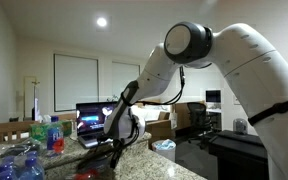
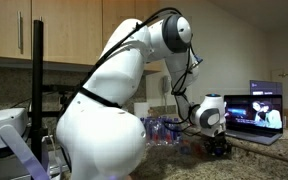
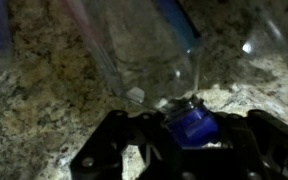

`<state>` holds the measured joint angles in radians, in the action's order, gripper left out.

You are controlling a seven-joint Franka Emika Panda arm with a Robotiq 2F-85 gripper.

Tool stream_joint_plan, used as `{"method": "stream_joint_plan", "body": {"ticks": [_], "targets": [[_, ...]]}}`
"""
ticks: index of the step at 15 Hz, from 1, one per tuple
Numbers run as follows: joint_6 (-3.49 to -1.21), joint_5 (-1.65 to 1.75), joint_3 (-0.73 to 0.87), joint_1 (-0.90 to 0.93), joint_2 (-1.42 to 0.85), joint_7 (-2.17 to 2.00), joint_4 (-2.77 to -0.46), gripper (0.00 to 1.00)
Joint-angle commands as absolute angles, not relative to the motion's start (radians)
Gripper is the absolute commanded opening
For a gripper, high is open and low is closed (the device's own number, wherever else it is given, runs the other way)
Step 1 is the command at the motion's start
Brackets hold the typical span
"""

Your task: Put the water bottles upright

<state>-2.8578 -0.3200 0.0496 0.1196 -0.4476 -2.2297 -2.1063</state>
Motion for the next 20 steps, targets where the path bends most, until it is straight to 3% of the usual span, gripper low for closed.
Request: {"method": "stream_joint_plan", "body": {"ticks": [1,13,20], "targets": [[-2.973,-0.262,0.092,0.202,-0.345,-2.262,-2.232,0.02],[-3.116,-0.208,0.376,0.515,-0.206,-2.366,-2.314,0.02],[-3.062,-0.340,0.033,0.320,-0.194,-2.163,-2.238,0.02]]}}
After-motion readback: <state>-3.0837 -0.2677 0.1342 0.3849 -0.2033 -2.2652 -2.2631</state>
